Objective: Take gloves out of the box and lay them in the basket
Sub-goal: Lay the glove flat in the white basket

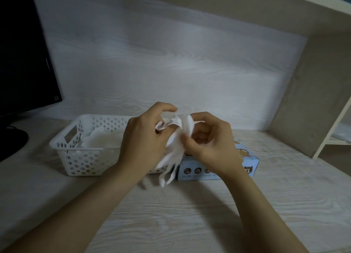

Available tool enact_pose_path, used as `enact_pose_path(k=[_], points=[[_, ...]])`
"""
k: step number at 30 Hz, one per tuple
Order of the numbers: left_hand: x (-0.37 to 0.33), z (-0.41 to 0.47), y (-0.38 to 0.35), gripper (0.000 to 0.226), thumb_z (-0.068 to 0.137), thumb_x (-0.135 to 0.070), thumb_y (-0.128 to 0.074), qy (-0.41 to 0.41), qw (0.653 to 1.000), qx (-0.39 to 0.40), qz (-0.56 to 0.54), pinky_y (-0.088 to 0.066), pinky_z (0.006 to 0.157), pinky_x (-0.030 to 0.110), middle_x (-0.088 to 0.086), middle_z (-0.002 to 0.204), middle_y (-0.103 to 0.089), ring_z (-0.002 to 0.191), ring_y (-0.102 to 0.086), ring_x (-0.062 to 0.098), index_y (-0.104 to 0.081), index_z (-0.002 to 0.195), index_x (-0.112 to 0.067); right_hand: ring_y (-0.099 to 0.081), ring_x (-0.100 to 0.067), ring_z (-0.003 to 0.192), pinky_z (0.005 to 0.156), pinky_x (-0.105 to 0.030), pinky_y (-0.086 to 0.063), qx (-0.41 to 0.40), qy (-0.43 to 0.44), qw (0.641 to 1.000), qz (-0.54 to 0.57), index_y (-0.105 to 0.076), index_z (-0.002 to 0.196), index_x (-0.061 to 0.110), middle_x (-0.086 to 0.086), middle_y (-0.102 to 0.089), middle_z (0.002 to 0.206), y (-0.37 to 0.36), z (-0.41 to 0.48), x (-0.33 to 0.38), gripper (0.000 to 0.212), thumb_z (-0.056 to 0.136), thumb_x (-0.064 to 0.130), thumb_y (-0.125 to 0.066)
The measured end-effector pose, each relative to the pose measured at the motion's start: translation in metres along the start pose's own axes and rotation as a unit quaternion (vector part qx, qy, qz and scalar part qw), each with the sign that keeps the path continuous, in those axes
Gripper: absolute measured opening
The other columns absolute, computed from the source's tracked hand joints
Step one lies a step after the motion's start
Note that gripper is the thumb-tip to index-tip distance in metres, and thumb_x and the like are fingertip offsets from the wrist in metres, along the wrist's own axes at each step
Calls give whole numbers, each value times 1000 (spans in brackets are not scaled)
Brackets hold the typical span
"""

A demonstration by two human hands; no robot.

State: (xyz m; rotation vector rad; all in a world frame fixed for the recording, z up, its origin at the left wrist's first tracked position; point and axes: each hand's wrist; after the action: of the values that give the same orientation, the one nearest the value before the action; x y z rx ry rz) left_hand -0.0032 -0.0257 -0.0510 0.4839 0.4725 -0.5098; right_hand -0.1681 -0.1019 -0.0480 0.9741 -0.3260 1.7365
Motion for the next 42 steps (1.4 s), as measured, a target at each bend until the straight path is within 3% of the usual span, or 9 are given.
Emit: enact_pose_path(k=[2, 4, 9, 13, 18, 27, 34, 38, 42], points=[[0, 1, 2, 14, 103, -32, -65, -16, 1000, -24, -2, -49, 63, 25, -16, 76, -67, 72, -64, 4, -72, 114, -28, -72, -46, 69, 58, -59, -59, 9, -36, 998, 48, -73, 104, 10, -23, -75, 79, 3, 2, -3, 33, 84, -11, -57], [0, 2, 3, 16, 106, -32, -58, -7, 999, -45, -12, -50, 63, 29, -10, 78, -71, 71, -65, 10, -73, 108, -26, -64, -37, 62, 58, -46, -49, 18, -83, 994, 75, -74, 101, 11, -27, -71, 75, 7, 4, -5, 42, 79, -12, -47], [-3, 4, 5, 17, 95, -13, -60, 52, 994, -69, -65, -45, 64, 14, -13, 80, -72, 81, -67, 6, -73, 88, -23, -59, -30, 73, 64, -35, -44, 58, -156, 979, 118, -76, 102, 11, -18, -72, 84, 8, 8, -5, 43, 75, 7, -43], [-2, 6, 7, 20, 92, -9, -59, 54, 992, -66, -98, -51, 67, 25, -13, 85, -72, 84, -68, 9, -72, 86, -23, -74, -26, 90, 74, -40, -57, 72, -139, 986, 59, -77, 112, 15, -12, -79, 100, 8, 4, 2, 25, 100, 30, -59], [-1, 9, 10, 19, 90, -13, -50, 80, 981, -84, -158, -40, 62, 37, -6, 70, -62, 68, -54, 17, -60, 74, -15, -60, -28, 77, 72, -43, -45, 47, -123, 990, 54, -77, 99, 9, -37, -67, 87, 4, 4, -3, 15, 103, 21, -69], [10, 17, 19, 12, 97, -11, -59, 103, 981, -130, -100, -30, 51, 22, -10, 49, -47, 47, -39, 10, -59, 86, -14, -70, -25, 76, 65, -36, -55, 33, -151, 986, 55, -81, 94, 10, -17, -78, 87, 8, 4, 2, 29, 96, -6, -57], [24, 26, 32, 8, 99, -30, -69, 124, 981, -145, -38, -46, 64, 23, -13, 76, -70, 71, -66, 5, -66, 92, -27, -74, -6, 76, 69, -33, -61, -140, -26, 974, -176, -81, 96, 22, 13, -78, 80, -10, 10, -10, 15, 96, 18, -67], [37, 36, 40, 6, 100, -29, -66, 182, 976, -117, -17, -50, 71, 30, -10, 87, -71, 80, -67, 9, -67, 96, -24, -69, -8, 79, 75, -22, -54, -138, 3, 944, -299, -80, 107, 19, 11, -78, 91, -23, 31, -12, 24, 97, 15, -58], [45, 55, 54, 7, 97, -19, -63, 258, 965, -36, 20, -59, 74, 36, -6, 90, -69, 89, -68, 22, -69, 95, -20, -70, -21, 86, 74, -37, -58, -134, -9, 933, -335, -76, 114, 21, 3, -78, 97, -37, 57, -18, 26, 101, 17, -54]])
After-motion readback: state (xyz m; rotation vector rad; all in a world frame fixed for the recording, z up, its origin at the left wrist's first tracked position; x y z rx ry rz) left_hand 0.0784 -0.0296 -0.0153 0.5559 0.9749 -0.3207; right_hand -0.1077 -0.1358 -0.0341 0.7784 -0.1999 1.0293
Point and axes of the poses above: each hand's wrist, its own z-axis towards the middle knuckle, its own y-axis out of the back of the hand, x = y × z
